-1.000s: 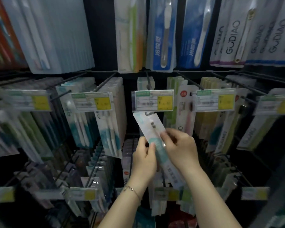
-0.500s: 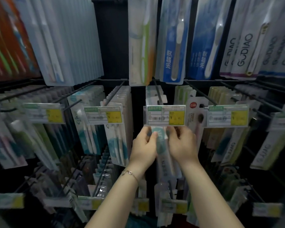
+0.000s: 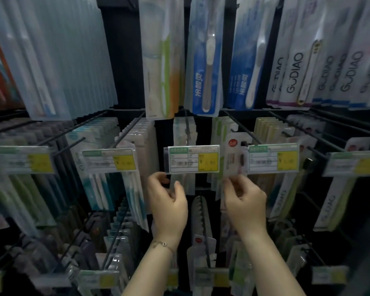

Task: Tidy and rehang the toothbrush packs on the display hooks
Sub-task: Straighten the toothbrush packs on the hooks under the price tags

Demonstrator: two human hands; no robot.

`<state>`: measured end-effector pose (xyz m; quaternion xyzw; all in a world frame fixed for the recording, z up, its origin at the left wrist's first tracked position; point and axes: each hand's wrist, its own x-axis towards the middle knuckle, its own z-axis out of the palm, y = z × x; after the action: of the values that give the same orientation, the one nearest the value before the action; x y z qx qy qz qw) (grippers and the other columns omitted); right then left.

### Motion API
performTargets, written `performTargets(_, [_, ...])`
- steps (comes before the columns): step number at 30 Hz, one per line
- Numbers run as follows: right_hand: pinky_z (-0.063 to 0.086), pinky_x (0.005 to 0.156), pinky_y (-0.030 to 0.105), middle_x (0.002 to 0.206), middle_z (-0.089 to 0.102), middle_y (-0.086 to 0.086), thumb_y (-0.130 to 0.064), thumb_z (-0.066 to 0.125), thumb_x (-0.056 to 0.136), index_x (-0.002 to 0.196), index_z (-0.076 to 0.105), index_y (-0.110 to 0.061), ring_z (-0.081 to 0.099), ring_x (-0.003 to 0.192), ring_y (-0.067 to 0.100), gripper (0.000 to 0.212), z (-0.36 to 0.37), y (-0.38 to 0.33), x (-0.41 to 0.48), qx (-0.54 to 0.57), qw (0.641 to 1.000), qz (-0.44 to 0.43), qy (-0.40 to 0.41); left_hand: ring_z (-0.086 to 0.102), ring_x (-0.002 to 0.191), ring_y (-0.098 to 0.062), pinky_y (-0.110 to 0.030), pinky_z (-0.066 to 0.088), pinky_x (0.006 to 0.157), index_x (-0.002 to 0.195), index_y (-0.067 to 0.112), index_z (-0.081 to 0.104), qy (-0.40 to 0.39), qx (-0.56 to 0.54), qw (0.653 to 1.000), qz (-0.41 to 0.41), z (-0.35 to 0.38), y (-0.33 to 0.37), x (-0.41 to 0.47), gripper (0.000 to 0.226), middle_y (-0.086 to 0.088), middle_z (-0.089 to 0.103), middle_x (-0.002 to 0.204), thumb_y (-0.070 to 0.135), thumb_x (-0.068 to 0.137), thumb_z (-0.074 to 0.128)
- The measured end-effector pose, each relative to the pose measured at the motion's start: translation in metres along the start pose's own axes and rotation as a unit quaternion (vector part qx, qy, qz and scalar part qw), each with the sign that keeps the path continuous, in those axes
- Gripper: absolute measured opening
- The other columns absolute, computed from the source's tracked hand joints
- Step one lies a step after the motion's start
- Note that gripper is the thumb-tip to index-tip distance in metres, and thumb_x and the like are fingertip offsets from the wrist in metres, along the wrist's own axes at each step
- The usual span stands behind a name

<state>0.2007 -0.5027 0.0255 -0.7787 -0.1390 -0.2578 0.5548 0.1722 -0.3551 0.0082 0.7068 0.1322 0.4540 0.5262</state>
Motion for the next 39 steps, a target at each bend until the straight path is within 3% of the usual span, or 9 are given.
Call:
performTargets(6, [0.052, 0.079, 0.032, 0.095, 0.067, -0.009, -0.021, 0.059, 0.095, 0.106, 0.061, -0.026, 0.063, 0.090, 0.005, 0.012, -0.023, 0.018, 0.011, 0.024, 0.995, 0.014, 0.091, 0.054, 0.082, -0.007, -0.015, 0.046, 0.069, 0.102, 0.024, 0.052, -0.105, 0.012, 0.988, 0.114, 0.029, 0.016, -0.019, 0.019, 0.009, 0.050, 0.096, 0.008, 0.095, 0.061])
performTargets(10, [0.046, 0.099, 0.033, 0.122, 0.063, -0.013, -0.027, 0.050, 0.100, 0.126, 0.057, -0.032, 0.057, 0.118, 0.008, 0.028, -0.024, 0.042, 0.018, 0.024, 0.999, 0.043, 0.012, 0.057, 0.086, -0.008, -0.029, 0.053, 0.080, 0.127, 0.028, 0.051, -0.200, 0.037, 0.978, 0.042, 0.051, 0.024, -0.020, 0.028, 0.020, 0.048, 0.111, 0.026, 0.100, 0.057])
performTargets(13, [0.045, 0.087, 0.019, 0.113, 0.065, -0.017, -0.025, 0.045, 0.103, 0.116, 0.061, -0.031, 0.058, 0.106, -0.003, 0.022, -0.026, 0.048, 0.020, 0.027, 0.995, 0.065, -0.075, 0.060, 0.105, -0.015, -0.036, 0.053, 0.093, 0.131, 0.026, 0.053, -0.238, 0.051, 0.970, -0.003, 0.064, 0.024, -0.017, 0.031, 0.011, 0.059, 0.122, 0.033, 0.101, 0.053])
performTargets(17, [0.044, 0.067, 0.026, 0.079, 0.065, -0.008, -0.022, 0.047, 0.102, 0.088, 0.063, -0.025, 0.061, 0.075, 0.004, 0.022, -0.026, 0.056, 0.021, 0.032, 0.991, 0.077, -0.104, 0.061, 0.084, -0.002, -0.019, 0.049, 0.073, 0.110, 0.023, 0.062, -0.235, 0.039, 0.971, -0.018, 0.072, 0.024, -0.019, 0.013, 0.009, 0.067, 0.097, 0.025, 0.103, 0.051])
performTargets(21, [0.050, 0.070, 0.034, 0.077, 0.069, -0.007, -0.020, 0.049, 0.102, 0.084, 0.069, -0.026, 0.065, 0.075, 0.012, 0.027, -0.030, 0.052, 0.023, 0.077, 0.991, 0.076, -0.084, 0.062, 0.075, -0.004, -0.011, 0.047, 0.062, 0.101, 0.019, 0.065, -0.221, 0.008, 0.975, -0.031, 0.072, 0.025, -0.018, 0.011, 0.006, 0.068, 0.086, 0.022, 0.102, 0.054])
performTargets(24, [0.052, 0.076, 0.039, 0.083, 0.072, -0.003, -0.020, 0.049, 0.102, 0.089, 0.071, -0.025, 0.067, 0.082, 0.014, 0.026, -0.033, 0.048, 0.023, 0.085, 0.991, 0.060, -0.084, 0.063, 0.069, -0.008, -0.013, 0.047, 0.059, 0.098, 0.021, 0.065, -0.228, -0.011, 0.972, -0.050, 0.070, 0.025, -0.016, 0.011, 0.006, 0.068, 0.079, 0.023, 0.102, 0.055])
performTargets(29, [0.050, 0.071, 0.020, 0.085, 0.072, -0.011, -0.020, 0.049, 0.102, 0.094, 0.070, -0.027, 0.065, 0.082, 0.002, 0.023, -0.037, 0.044, 0.023, 0.052, 0.993, 0.039, -0.095, 0.059, 0.057, -0.001, -0.016, 0.050, 0.056, 0.088, 0.027, 0.062, -0.231, -0.029, 0.971, -0.059, 0.065, 0.028, -0.018, 0.013, 0.004, 0.064, 0.070, 0.025, 0.101, 0.058])
performTargets(33, [0.050, 0.069, 0.028, 0.079, 0.070, -0.001, -0.024, 0.049, 0.101, 0.090, 0.069, -0.021, 0.063, 0.076, 0.012, 0.023, -0.039, 0.043, 0.024, 0.026, 0.995, 0.031, -0.095, 0.059, 0.053, -0.001, -0.020, 0.053, 0.057, 0.089, 0.024, 0.061, -0.240, -0.018, 0.969, -0.062, 0.065, 0.031, -0.016, 0.012, 0.003, 0.064, 0.073, 0.025, 0.101, 0.057])
performTargets(39, [0.039, 0.056, 0.020, 0.065, 0.062, -0.002, -0.021, 0.049, 0.101, 0.073, 0.062, -0.023, 0.057, 0.065, 0.013, 0.031, -0.046, 0.038, 0.027, -0.004, 0.995, 0.029, -0.098, 0.066, 0.059, -0.011, -0.040, 0.060, 0.071, 0.095, 0.022, 0.062, -0.263, -0.002, 0.963, -0.060, 0.067, 0.034, -0.012, 0.010, 0.000, 0.068, 0.070, 0.027, 0.101, 0.056])
